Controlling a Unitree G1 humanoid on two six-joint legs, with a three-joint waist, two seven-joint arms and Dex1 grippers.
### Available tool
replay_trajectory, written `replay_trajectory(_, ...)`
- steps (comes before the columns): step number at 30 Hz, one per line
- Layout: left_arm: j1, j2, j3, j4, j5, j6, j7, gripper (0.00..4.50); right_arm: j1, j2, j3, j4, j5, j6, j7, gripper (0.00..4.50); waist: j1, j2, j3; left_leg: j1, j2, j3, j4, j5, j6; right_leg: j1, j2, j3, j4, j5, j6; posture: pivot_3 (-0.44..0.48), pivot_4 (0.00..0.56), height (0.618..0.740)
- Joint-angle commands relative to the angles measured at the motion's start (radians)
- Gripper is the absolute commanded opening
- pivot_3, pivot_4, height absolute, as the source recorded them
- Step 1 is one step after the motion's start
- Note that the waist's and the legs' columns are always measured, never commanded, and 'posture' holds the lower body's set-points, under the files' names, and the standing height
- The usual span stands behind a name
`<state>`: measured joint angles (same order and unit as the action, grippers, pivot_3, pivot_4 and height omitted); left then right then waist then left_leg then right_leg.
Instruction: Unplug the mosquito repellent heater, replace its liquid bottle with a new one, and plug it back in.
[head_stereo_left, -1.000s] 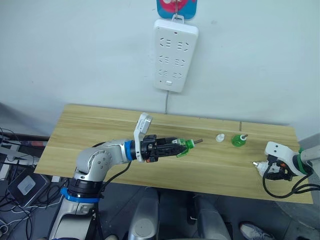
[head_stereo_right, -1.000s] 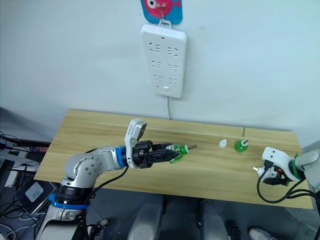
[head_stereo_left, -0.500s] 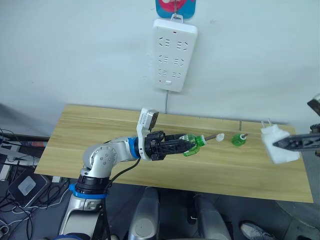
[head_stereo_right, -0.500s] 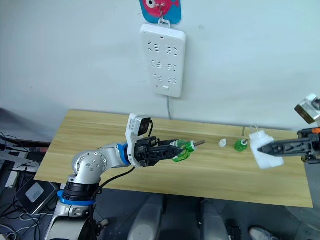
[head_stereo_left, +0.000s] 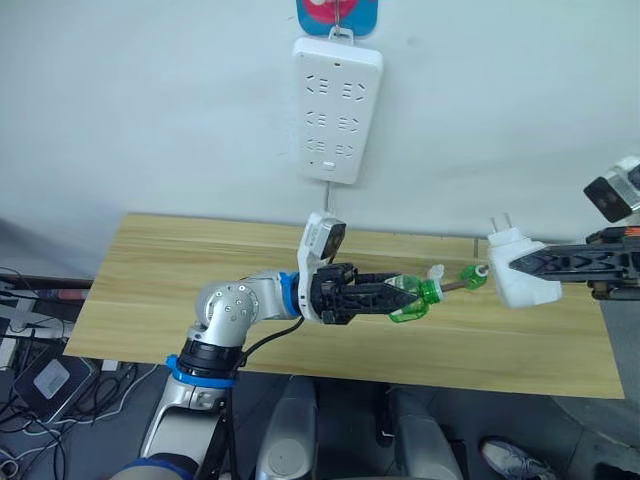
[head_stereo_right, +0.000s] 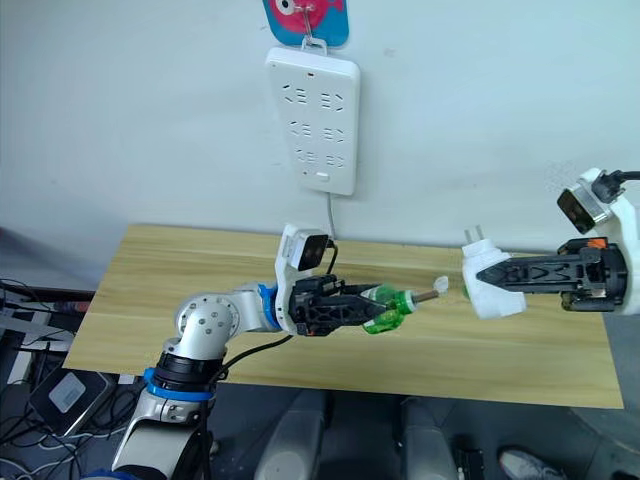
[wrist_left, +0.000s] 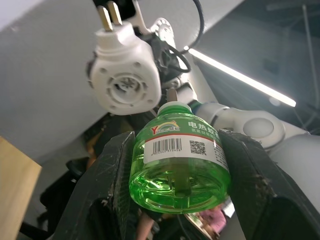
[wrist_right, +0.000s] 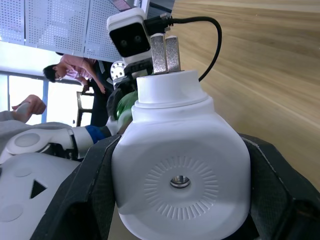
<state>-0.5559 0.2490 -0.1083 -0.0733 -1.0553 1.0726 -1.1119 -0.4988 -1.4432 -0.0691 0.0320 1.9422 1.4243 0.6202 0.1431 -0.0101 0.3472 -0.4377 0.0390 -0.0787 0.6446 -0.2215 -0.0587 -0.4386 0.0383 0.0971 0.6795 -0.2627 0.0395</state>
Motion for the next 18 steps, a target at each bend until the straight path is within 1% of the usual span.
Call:
replay_trajectory(1, -0.016, -0.009, -0.016, 0.001, 0.014, -0.029, -0.038, 2.25, -0.034, 0.005, -0.007, -0.029, 0.03, -0.013, -0.016, 3.03, -0.007, 0.0, 0.0, 0.0, 0.0, 0.0, 0.0, 0.0, 0.0, 0.0, 0.0, 0.0, 0.0, 0.0, 0.0, 0.219, 0.31, 0.74)
replay_trajectory(7, -0.042, -0.022, -0.03, 0.044, 0.056, -0.066, -0.062, 2.25, -0.04, 0.008, 0.002, -0.059, 0.03, -0.011, 0.016, 3.03, -0.013, 0.0, 0.0, 0.0, 0.0, 0.0, 0.0, 0.0, 0.0, 0.0, 0.0, 0.0, 0.0, 0.0, 0.0, 0.216, 0.306, 0.74)
replay_trajectory(11, -0.051, -0.024, -0.034, 0.063, 0.075, -0.079, -0.076, 2.25, -0.048, -0.002, 0.009, -0.062, 0.03, -0.003, 0.043, 3.03, -0.014, 0.0, 0.0, 0.0, 0.0, 0.0, 0.0, 0.0, 0.0, 0.0, 0.0, 0.0, 0.0, 0.002, -0.004, 0.216, 0.306, 0.74)
replay_trajectory(18, -0.055, -0.032, -0.044, 0.076, 0.102, -0.097, -0.091, 2.25, -0.075, 0.004, 0.033, -0.059, 0.03, -0.01, 0.039, 3.03, -0.015, 0.0, 0.0, 0.0, 0.0, 0.0, 0.0, 0.0, 0.0, 0.0, 0.0, 0.0, 0.0, 0.002, -0.003, 0.222, 0.301, 0.74)
